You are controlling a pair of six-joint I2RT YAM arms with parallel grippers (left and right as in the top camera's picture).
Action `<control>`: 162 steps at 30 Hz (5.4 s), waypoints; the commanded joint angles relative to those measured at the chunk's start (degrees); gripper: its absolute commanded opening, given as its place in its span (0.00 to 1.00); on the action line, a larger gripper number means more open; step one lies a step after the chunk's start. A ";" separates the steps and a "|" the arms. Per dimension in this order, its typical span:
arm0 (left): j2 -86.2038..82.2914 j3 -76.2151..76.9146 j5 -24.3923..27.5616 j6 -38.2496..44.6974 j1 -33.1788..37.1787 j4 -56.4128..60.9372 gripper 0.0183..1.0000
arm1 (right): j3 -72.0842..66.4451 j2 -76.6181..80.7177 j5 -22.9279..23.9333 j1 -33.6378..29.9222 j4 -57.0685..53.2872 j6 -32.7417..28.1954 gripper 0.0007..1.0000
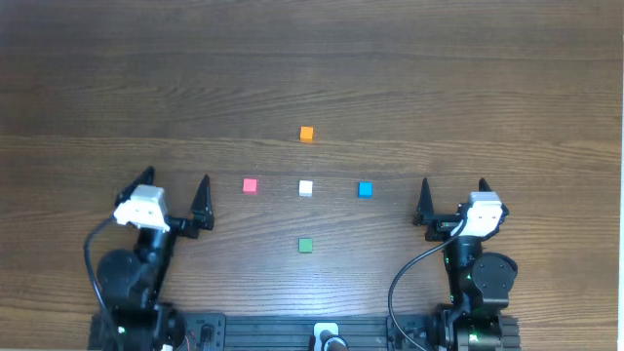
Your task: Stack Cubes
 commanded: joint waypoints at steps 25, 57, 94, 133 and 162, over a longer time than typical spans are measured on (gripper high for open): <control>69.77 39.06 -7.76 -18.18 -20.24 -25.70 1.00 | -0.55 -0.52 -0.85 -0.39 0.17 -0.48 0.99; 89.88 52.02 -10.99 -16.92 -24.72 -33.88 1.00 | -0.55 -0.52 -0.85 -0.39 0.17 -0.48 0.99; 92.04 52.02 -11.74 -19.43 -24.83 -37.24 0.55 | -0.55 -0.52 -0.85 -0.39 0.17 -0.48 0.99; 94.33 72.61 -17.49 -31.47 -33.18 -52.39 0.04 | -0.55 -0.52 -0.83 -0.39 0.17 -0.48 0.99; 101.70 76.04 -15.28 -36.63 -42.05 -53.35 0.04 | -0.55 -0.52 -0.85 -0.39 0.17 -0.48 0.99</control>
